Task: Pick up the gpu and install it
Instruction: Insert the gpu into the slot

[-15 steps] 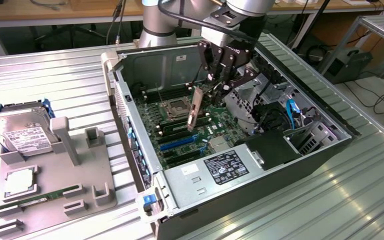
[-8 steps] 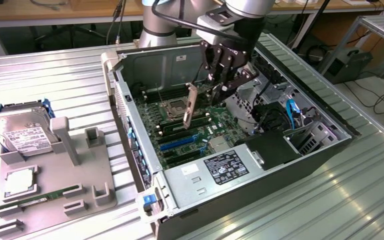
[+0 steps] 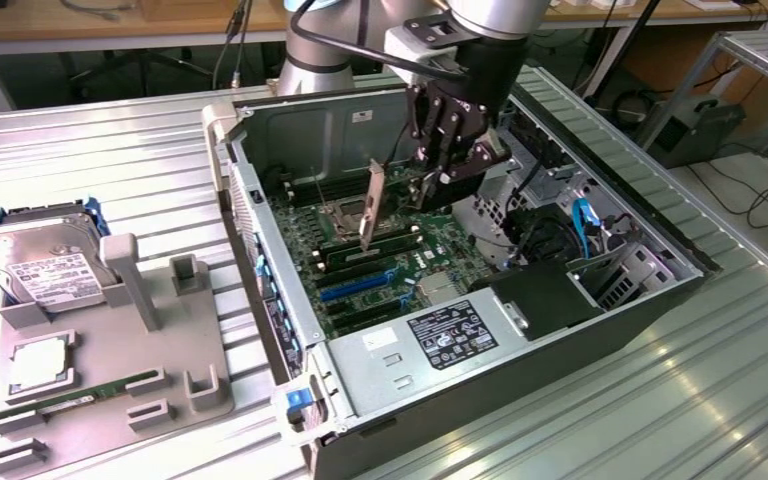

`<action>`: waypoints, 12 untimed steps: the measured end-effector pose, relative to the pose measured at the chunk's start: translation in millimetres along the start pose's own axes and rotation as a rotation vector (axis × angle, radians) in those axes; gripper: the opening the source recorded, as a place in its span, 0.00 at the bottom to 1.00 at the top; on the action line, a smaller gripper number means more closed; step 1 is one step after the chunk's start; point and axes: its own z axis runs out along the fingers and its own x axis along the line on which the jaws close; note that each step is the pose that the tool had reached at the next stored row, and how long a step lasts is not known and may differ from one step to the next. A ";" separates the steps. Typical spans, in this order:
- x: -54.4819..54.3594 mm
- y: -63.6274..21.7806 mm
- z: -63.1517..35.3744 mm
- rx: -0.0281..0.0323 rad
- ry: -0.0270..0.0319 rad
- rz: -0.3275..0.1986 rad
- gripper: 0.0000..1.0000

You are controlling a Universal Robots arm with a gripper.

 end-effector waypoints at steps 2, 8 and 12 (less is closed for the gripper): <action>0.0 0.0 0.6 0.0005 -0.0010 0.036 0.26; 0.0 -0.1 2.0 0.0019 -0.0037 0.135 0.26; 0.0 0.0 2.0 0.0019 -0.0040 0.138 0.26</action>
